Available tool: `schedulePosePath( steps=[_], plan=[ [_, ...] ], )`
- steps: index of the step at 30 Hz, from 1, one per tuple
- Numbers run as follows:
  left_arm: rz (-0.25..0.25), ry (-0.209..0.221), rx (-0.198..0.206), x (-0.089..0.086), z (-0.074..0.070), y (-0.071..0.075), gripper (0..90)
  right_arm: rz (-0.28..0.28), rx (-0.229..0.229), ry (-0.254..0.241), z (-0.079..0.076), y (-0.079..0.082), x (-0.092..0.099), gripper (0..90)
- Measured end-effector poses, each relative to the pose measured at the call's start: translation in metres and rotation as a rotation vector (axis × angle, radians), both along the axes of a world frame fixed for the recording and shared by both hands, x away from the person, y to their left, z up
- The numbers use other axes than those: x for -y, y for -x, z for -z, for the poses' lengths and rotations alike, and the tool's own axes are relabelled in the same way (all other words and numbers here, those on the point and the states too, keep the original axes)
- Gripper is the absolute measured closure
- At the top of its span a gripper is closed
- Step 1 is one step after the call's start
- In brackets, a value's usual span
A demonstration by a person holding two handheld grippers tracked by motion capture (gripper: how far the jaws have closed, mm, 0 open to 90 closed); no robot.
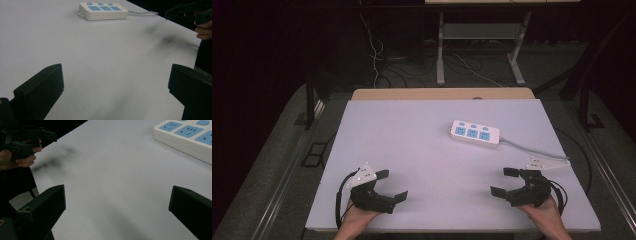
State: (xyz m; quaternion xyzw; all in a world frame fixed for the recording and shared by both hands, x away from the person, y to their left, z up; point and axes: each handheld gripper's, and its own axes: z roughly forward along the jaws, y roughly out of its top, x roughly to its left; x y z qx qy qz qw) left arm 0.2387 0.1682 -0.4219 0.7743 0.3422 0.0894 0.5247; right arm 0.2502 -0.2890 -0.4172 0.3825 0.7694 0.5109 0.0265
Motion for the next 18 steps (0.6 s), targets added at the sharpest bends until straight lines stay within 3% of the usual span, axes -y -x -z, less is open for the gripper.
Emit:
schedulePosePath(
  steps=[18],
  plan=[
    [0.004, 0.001, 0.017, 0.0034, 0.0006, -0.0023, 0.0, 0.005, -0.013, 0.013, 0.0003, 0.0007, 0.0024, 0.6]
  ],
)
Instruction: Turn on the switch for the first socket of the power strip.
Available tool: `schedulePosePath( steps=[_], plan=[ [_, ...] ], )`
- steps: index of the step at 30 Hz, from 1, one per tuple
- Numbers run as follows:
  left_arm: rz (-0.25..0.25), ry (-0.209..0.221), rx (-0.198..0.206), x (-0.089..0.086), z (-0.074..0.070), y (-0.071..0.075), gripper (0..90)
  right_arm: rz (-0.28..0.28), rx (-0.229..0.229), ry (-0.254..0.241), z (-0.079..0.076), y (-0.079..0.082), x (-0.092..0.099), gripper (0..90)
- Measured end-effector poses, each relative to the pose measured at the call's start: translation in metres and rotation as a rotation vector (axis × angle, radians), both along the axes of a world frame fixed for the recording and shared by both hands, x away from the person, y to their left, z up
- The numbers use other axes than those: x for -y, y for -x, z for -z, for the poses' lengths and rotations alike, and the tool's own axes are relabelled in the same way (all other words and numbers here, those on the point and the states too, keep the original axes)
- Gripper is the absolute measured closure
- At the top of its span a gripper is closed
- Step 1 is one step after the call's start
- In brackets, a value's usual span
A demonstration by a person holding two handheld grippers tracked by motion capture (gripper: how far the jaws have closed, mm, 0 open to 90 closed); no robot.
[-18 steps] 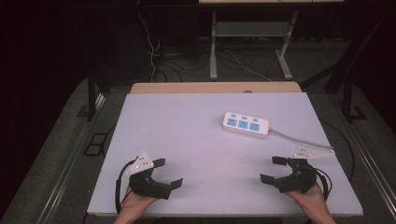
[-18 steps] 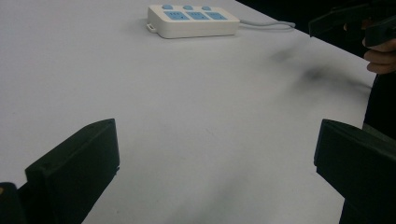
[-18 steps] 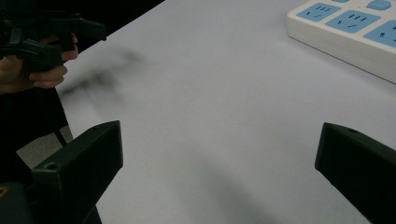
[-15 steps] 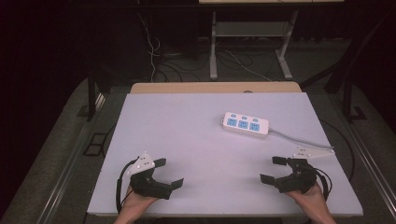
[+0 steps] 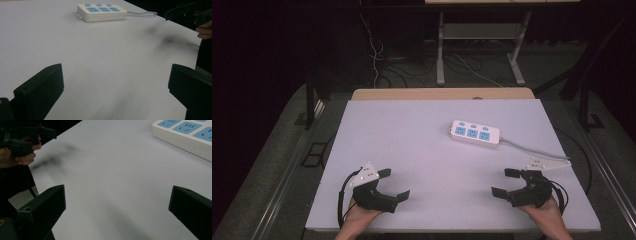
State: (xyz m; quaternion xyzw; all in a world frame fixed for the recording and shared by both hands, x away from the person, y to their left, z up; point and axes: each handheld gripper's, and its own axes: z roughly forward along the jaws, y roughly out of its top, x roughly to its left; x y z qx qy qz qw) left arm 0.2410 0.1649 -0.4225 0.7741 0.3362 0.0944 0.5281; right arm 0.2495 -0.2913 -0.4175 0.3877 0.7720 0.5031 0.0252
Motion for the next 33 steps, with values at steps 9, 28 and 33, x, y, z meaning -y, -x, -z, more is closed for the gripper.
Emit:
schedulePosePath(
  steps=[9, 28, 33],
  plan=[
    [0.003, 0.001, -0.004, 0.0, 0.001, 0.0, 0.0, 0.007, -0.019, 0.013, -0.005, 0.001, -0.001, 0.6],
    [-0.001, -0.004, -0.01, -0.001, 0.002, 0.001, 0.0, -0.039, -0.046, 0.088, -0.02, -0.016, -0.008, 0.6],
    [0.002, -0.005, -0.011, -0.001, 0.002, 0.002, 0.0, -0.052, -0.044, 0.097, -0.025, -0.021, -0.009, 0.6]
  ],
)
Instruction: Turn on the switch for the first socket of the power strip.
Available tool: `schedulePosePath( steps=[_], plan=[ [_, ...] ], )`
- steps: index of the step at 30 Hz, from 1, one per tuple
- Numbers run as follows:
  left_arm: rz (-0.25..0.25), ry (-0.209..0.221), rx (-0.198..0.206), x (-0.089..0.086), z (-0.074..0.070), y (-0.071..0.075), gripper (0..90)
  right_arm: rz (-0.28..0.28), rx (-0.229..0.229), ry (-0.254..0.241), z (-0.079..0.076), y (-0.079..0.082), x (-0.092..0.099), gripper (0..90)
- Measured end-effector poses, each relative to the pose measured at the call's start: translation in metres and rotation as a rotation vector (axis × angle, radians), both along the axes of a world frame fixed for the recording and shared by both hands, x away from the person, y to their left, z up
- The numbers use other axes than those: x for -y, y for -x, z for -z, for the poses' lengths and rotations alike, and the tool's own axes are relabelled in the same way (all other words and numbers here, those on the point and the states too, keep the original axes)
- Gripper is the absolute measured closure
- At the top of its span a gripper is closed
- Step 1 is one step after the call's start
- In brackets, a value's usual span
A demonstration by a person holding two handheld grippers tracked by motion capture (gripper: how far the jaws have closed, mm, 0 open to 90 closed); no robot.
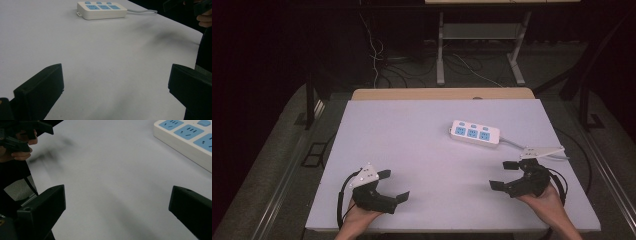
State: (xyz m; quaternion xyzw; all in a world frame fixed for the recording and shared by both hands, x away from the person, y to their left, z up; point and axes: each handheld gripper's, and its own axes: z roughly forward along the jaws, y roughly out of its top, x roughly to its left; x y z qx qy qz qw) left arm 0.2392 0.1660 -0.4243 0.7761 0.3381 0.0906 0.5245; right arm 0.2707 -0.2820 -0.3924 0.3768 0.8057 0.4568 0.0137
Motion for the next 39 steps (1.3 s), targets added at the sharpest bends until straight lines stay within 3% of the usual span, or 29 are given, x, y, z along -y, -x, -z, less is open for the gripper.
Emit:
schedulePosePath(
  steps=[26, 39],
  plan=[
    [-0.004, 0.003, 0.001, -0.001, 0.0, 0.001, 0.0, -0.026, 0.005, 0.051, -0.02, -0.026, -0.003, 0.6],
    [-0.01, 0.0, -0.001, -0.001, 0.0, 0.002, 0.0, -0.01, 0.0, 0.062, -0.026, -0.043, 0.002, 0.6]
  ],
)
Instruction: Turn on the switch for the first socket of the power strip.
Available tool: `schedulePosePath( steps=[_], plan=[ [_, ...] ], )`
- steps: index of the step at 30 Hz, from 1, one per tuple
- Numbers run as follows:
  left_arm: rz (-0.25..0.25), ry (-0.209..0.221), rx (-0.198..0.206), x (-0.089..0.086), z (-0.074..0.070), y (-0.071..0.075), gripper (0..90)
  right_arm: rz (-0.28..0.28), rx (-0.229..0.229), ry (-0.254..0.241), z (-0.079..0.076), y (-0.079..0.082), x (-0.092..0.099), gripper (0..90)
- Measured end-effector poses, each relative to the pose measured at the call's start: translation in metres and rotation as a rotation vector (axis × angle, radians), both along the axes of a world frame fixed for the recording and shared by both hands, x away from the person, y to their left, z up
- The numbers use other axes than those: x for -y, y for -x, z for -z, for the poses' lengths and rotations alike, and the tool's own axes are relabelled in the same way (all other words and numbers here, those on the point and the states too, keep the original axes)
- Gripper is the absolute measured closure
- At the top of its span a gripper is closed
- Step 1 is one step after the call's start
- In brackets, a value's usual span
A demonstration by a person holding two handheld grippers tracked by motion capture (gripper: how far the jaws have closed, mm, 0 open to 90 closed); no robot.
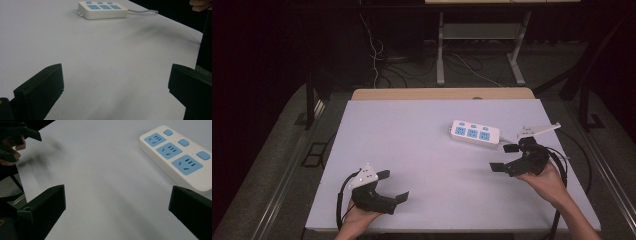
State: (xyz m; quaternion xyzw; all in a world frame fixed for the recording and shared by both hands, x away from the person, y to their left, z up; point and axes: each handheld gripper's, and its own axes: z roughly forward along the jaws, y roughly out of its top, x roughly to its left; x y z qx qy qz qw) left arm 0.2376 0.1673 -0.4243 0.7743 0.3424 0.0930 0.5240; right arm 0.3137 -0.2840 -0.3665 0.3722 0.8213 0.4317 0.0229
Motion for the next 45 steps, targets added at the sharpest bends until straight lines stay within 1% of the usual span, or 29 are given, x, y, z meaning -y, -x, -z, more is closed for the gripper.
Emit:
schedulePosePath(
  steps=[14, 19, 30, 40, 44, 45],
  plan=[
    [-0.009, 0.006, 0.001, -0.001, 0.0, 0.001, 0.0, -0.004, 0.003, 0.033, -0.015, -0.017, -0.004, 0.6],
    [-0.011, 0.005, 0.001, -0.001, 0.0, 0.002, 0.0, -0.006, -0.003, 0.054, -0.022, -0.028, -0.006, 0.6],
    [-0.012, 0.004, 0.0, -0.001, 0.0, 0.002, 0.0, -0.006, -0.009, 0.063, -0.03, -0.048, -0.011, 0.6],
    [-0.016, 0.008, -0.001, -0.002, 0.0, 0.002, 0.0, 0.005, -0.027, 0.085, -0.031, -0.067, -0.019, 0.6],
    [-0.013, 0.016, -0.005, -0.003, 0.0, 0.001, 0.0, 0.023, -0.04, 0.071, -0.029, -0.076, -0.018, 0.6],
    [-0.015, 0.027, -0.008, -0.003, 0.0, 0.001, 0.0, 0.032, -0.045, 0.066, -0.029, -0.079, -0.018, 0.6]
  ],
)
